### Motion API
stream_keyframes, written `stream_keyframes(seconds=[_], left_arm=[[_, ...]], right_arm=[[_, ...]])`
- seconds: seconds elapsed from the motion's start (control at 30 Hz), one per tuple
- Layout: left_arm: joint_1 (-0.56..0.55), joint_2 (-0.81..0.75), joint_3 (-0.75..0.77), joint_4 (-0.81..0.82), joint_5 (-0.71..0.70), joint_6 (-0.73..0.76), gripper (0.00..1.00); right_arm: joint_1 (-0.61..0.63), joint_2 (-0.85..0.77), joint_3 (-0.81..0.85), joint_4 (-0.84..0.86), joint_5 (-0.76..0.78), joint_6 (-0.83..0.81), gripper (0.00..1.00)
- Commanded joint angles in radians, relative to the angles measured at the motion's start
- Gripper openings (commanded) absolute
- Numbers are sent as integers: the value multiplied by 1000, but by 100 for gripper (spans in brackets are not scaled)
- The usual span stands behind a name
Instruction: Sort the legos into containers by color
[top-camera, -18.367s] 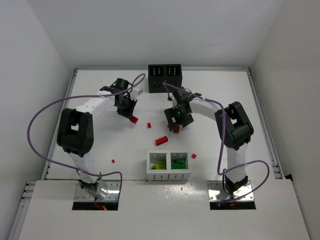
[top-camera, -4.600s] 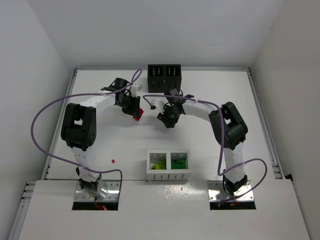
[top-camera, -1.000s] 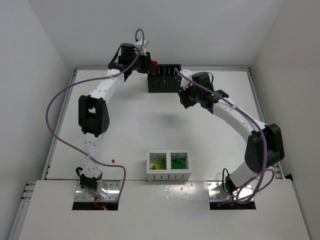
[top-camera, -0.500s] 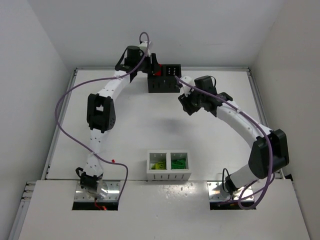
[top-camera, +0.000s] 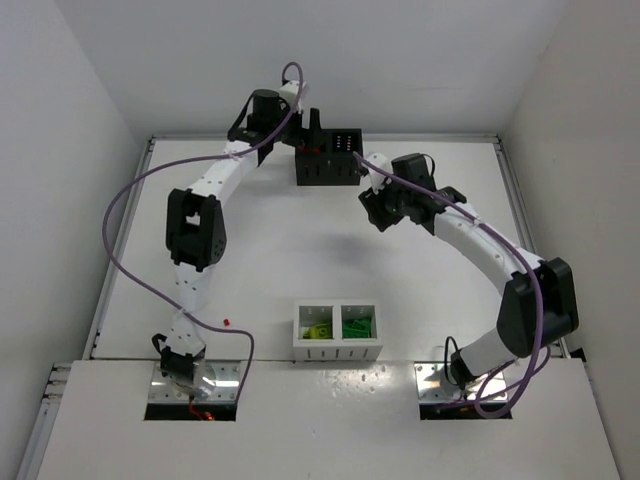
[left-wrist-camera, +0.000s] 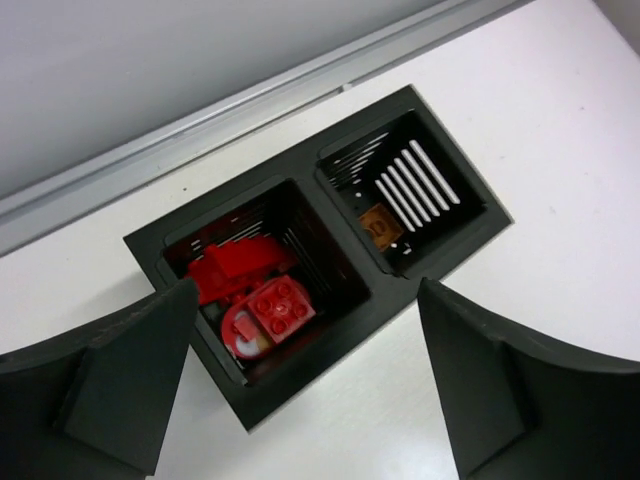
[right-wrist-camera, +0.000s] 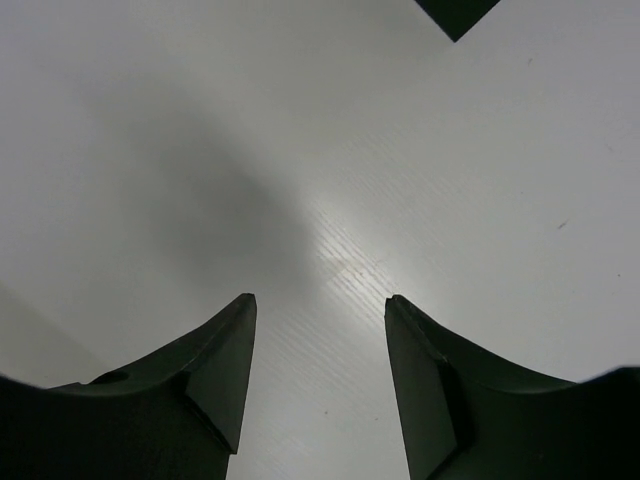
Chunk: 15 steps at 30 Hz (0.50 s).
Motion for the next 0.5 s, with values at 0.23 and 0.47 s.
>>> stream_keyframes(seconds=[0.23, 0.47], left_arm=[[-9, -244, -67, -65, -33, 44, 99], [5, -473, -347, -142, 42, 269, 99]], right_arm=[[-6, -82, -59, 127, 114, 106, 71], [-15, -114, -59, 12, -14, 54, 71]])
